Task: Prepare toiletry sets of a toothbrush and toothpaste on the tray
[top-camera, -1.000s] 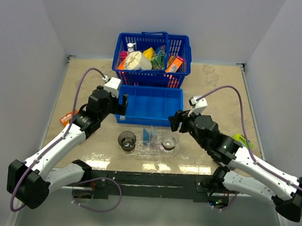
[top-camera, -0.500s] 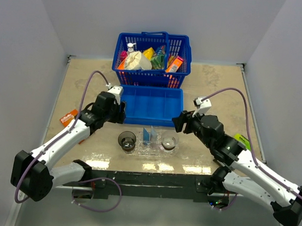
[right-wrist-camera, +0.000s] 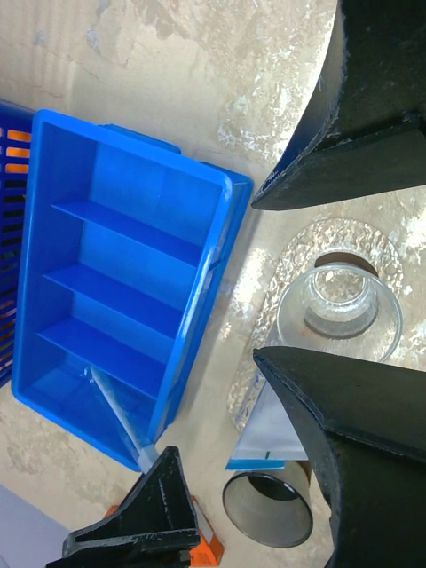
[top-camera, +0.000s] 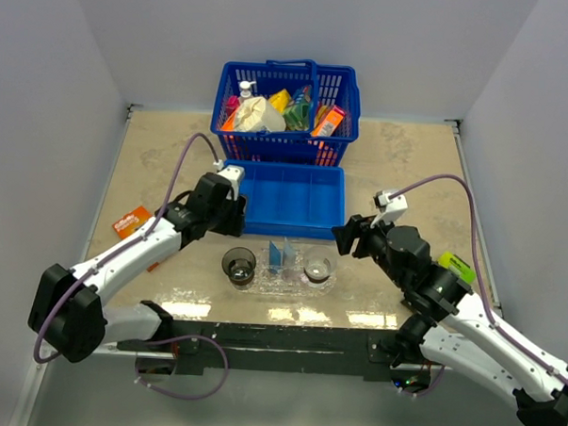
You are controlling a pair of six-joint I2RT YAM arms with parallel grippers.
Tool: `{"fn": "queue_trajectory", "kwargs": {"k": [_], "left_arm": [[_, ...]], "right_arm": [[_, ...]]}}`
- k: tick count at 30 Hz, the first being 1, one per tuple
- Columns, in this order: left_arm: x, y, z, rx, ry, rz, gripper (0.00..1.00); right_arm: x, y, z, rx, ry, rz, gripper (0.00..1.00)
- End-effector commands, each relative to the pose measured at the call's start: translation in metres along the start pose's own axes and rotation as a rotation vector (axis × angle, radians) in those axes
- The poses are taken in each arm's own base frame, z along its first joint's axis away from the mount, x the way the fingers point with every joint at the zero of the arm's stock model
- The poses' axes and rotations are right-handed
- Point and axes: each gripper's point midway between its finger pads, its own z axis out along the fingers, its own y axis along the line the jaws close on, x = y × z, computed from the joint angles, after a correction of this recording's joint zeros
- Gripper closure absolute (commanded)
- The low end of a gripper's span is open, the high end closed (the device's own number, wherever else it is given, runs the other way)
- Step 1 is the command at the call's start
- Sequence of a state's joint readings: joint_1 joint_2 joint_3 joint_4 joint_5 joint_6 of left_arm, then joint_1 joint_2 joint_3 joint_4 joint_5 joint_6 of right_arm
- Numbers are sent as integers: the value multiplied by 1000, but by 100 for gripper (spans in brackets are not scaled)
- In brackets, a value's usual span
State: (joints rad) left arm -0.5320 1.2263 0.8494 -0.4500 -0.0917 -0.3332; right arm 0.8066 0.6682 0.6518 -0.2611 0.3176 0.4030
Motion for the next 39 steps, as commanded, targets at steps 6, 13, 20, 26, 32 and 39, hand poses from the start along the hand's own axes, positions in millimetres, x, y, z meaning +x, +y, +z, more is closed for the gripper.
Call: {"fn": "queue_trajectory", "kwargs": {"k": [6,13,20,26,32,39], "left_arm": [[-19,2,6,-46,-24,1,39],[-19,6,7,-72,-24,14,51],[-20,9,9,-87,-21,29,63],[-26,10,2,-90,-46,35,83],[-37,6,-16,-57,-94,35,100],[-33,2,-33,-21,-88,36,100]], "right_arm": [[-1,1,4,1,-8,10,36],[2,-1,4,6,-1,8,36],[0,0,4,9,0,5,37],[3,-2,5,17,9,4,37],[3,-4,7,31,8,2,38],[2,-5,9,47,10,0,38]]}}
